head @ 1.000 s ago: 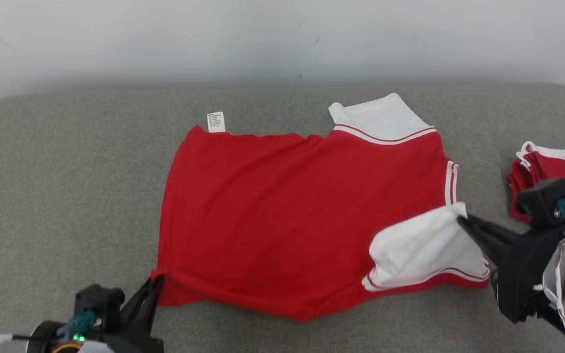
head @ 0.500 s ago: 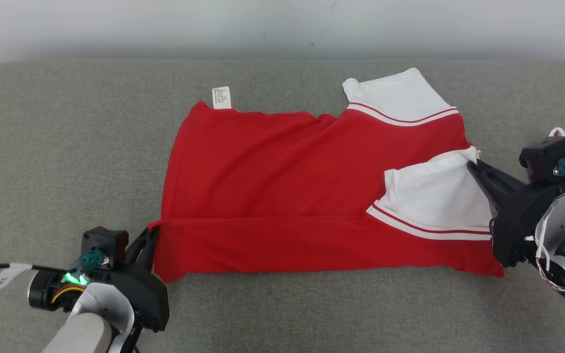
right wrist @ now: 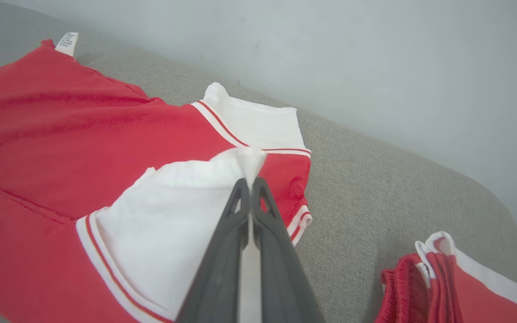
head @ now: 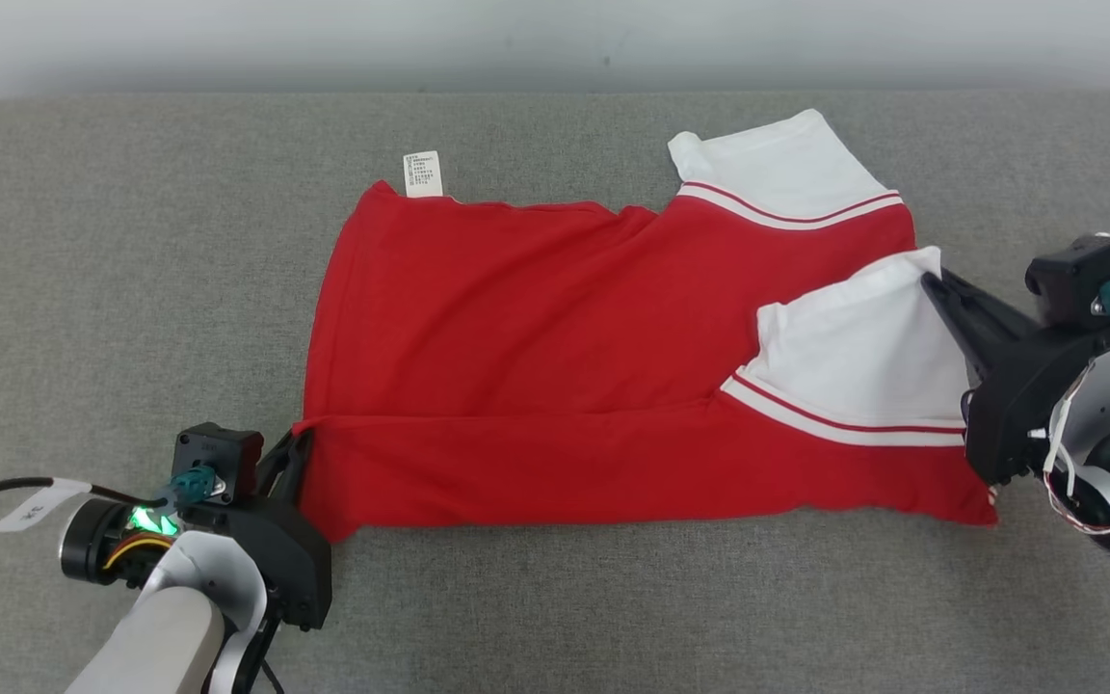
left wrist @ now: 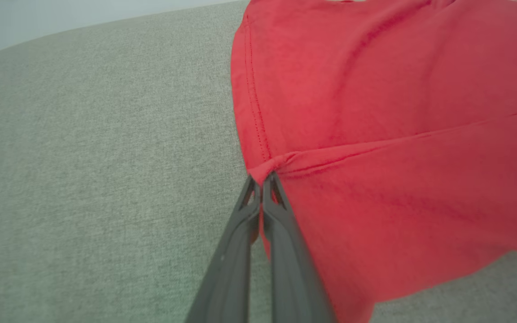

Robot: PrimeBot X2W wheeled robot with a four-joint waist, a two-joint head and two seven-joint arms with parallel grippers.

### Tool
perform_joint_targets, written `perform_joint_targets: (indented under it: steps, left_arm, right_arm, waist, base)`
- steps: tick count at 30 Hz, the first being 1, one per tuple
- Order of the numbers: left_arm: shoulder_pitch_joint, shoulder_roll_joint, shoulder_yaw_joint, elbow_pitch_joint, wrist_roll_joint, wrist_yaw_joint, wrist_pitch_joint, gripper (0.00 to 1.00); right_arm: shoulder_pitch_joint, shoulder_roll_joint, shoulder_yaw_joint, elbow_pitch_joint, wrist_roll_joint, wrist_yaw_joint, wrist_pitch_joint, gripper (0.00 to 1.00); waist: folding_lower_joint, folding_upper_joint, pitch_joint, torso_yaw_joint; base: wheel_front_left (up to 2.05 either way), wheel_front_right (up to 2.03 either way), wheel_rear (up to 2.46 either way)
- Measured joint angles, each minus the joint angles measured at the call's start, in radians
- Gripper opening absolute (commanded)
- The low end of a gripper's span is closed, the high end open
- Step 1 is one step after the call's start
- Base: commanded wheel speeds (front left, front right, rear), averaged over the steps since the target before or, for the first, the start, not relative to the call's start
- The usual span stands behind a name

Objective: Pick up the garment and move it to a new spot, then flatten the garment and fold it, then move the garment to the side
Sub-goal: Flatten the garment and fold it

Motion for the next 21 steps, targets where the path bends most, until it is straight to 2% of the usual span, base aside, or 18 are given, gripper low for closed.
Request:
perform_joint_targets:
  steps: [13,14,15,21]
  left_arm:
    - [-0.033,-0.028,-0.01,0.052,0.0,0.0,-0.03,0.0]
    - [-0.033,-0.032,-0.01,0.055,0.0,0.001,-0.043,0.71]
    - [-0.034,-0.035,-0.009,0.057,0.0,0.002,-0.053,1.0]
    - [-0.032,-0.032,-0.011,0.074,0.002,0.007,-0.077,1.0]
  right_arm:
    - [-0.088,0.028,0.045,0.148,-0.032,0.0,-0.06,0.0]
    - [-0.087,0.035,0.045,0.161,-0.032,0.0,-0.061,0.8]
    - [-0.087,0.041,0.042,0.175,-0.032,0.0,-0.064,1.0]
    - [-0.087,0.066,0.0,0.204,-0.039,0.0,-0.084,1.0]
  waist:
    - [0.0,0.0,0.006,0.02]
    - [0.0,0.0,0.004,0.021]
    - [0.0,0.0,0.002,0.022]
    - [0.0,0.0,-0.022,0.022]
  base:
    - [0.0,0.0,0.0]
    - [0.0,0.0,0.0]
    - [0.0,0.0,0.0]
    - [0.0,0.0,0.0]
